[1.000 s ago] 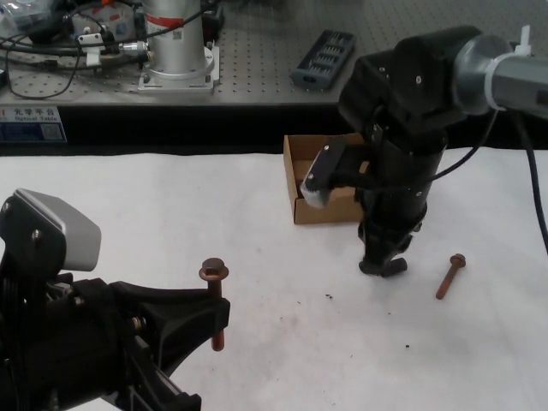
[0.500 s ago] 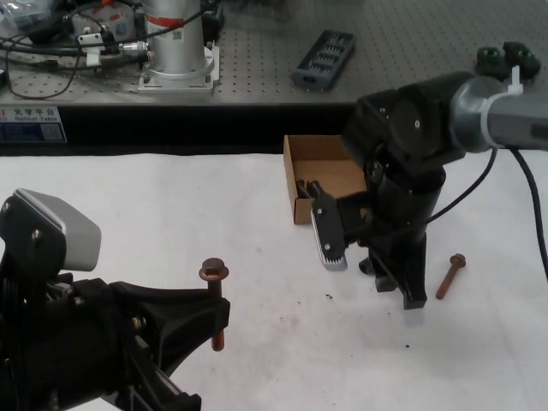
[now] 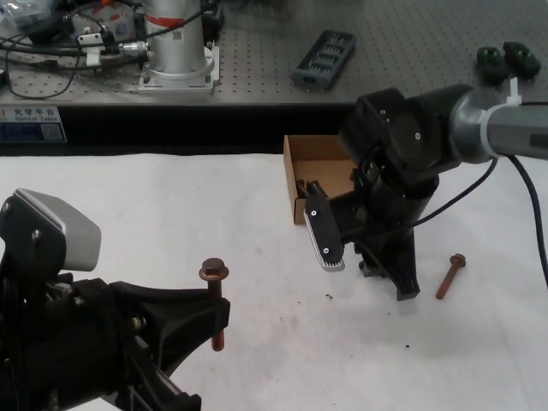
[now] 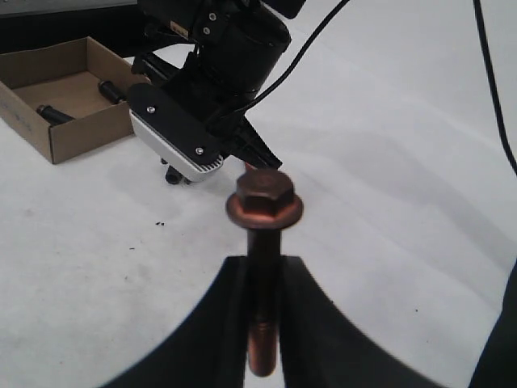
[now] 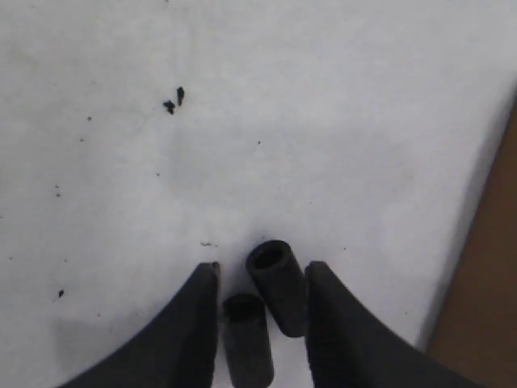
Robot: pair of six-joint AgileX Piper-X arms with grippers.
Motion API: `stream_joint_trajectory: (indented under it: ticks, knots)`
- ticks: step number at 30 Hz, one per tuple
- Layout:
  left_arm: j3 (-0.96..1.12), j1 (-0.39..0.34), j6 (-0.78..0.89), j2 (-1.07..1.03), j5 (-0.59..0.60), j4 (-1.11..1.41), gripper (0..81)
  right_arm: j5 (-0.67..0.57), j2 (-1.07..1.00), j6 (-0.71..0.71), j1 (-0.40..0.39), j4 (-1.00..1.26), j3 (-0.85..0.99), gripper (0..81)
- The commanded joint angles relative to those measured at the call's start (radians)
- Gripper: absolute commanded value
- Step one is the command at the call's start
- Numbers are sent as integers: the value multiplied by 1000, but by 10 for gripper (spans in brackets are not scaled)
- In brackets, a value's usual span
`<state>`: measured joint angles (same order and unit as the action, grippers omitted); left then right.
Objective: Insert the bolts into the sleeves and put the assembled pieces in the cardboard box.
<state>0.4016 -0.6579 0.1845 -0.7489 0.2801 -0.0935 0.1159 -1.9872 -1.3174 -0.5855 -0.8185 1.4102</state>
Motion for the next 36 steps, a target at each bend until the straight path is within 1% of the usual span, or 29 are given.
stream_joint_trajectory:
  ticks: [1, 6, 15, 19, 23, 27, 29, 30, 33, 34, 35, 36]
  knots:
    - [4, -4, -11, 8, 6, 16, 6, -13, 8, -7, 2, 10, 0, 265]
    - [4, -4, -11, 8, 6, 6, 6, 2, -12, -7, 4, 9, 0, 265]
    - [4, -4, -11, 8, 6, -1, 6, 94, -68, -7, 4, 33, 0, 265]
    - [4, -4, -11, 8, 6, -1, 6, 95, -68, -12, 4, 75, 0, 265]
    - [4, -4, -16, 8, 6, -1, 6, 95, -74, -50, 7, 76, 0, 265]
    - [4, -4, -27, 8, 6, -6, 6, 123, -86, -53, 16, 70, 0, 265]
    - [4, -4, -27, 8, 6, -6, 6, 122, -87, -53, 16, 66, 0, 239]
    - [4, -4, -27, 8, 6, -6, 6, 122, -89, -48, 16, 66, 0, 202]
    - [4, -4, -27, 8, 6, -7, 6, 122, -89, -44, 16, 66, 0, 47]
    - [4, -4, -27, 8, 6, -7, 6, 125, -89, -44, 16, 66, 0, 6]
    - [4, -4, -27, 8, 6, -7, 6, 136, -89, -44, 16, 66, 0, 45]
    - [4, -4, -27, 8, 6, -7, 6, 147, -89, -44, 16, 68, 0, 52]
